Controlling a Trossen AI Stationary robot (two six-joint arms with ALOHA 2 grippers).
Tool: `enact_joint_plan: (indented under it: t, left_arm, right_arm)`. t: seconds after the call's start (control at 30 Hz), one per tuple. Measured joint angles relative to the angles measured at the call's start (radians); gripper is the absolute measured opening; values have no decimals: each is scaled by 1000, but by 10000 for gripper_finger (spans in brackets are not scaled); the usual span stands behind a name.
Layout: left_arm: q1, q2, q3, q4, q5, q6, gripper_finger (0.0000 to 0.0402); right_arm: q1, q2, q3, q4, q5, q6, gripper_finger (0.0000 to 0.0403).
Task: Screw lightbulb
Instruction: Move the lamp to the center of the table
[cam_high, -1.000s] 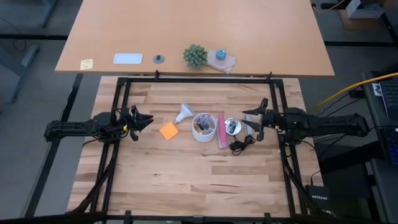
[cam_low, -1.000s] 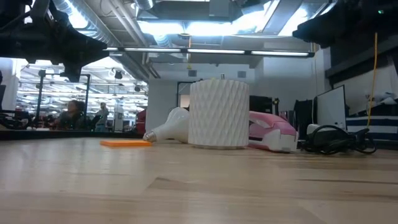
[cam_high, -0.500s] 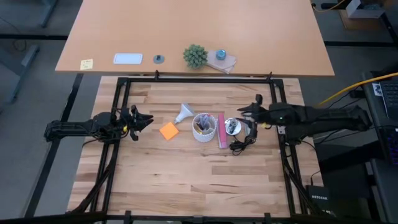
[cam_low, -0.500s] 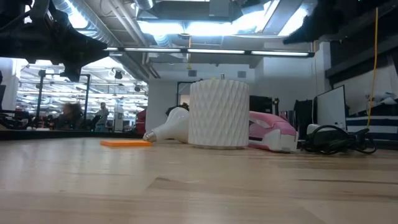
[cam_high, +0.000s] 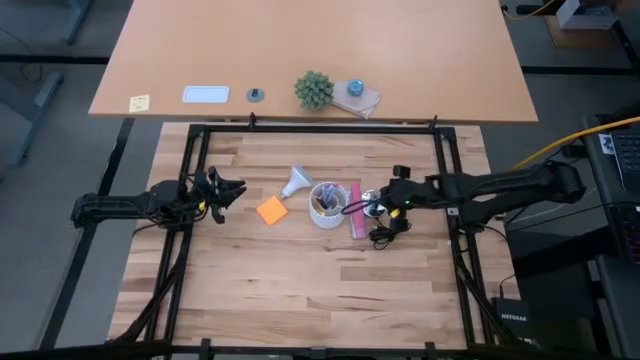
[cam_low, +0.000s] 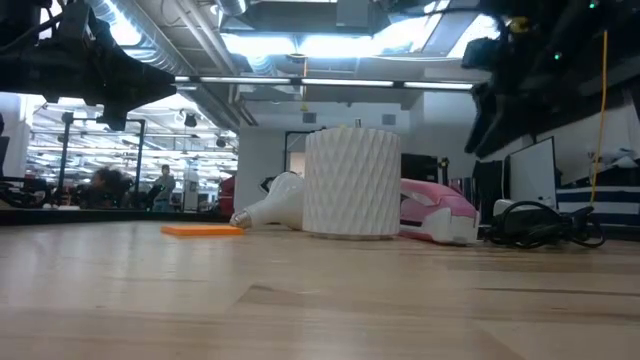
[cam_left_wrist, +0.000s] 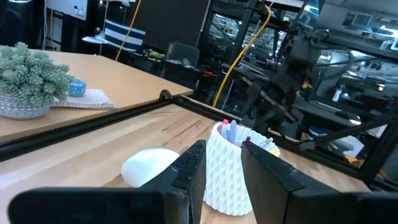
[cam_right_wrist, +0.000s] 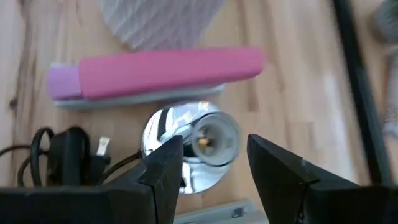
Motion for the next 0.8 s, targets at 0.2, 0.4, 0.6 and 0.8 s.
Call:
enact_joint_plan:
  t: [0.2, 0.4, 0.6, 0.8]
  left_arm:
    - [0, 0, 0, 0, 0, 0, 93]
    - [0, 0, 0, -1, 0, 0, 93]
    - [0, 0, 0, -1, 0, 0, 93]
    - [0, 0, 0, -2, 0, 0, 93]
  right_arm:
    - [0, 99, 0, 1, -23, 0, 184]
    - [0, 156, 0, 22, -9, -2, 184]
    - [0, 203, 0, 94, 11, -50, 184]
    - [0, 233, 3, 84, 0, -50, 160]
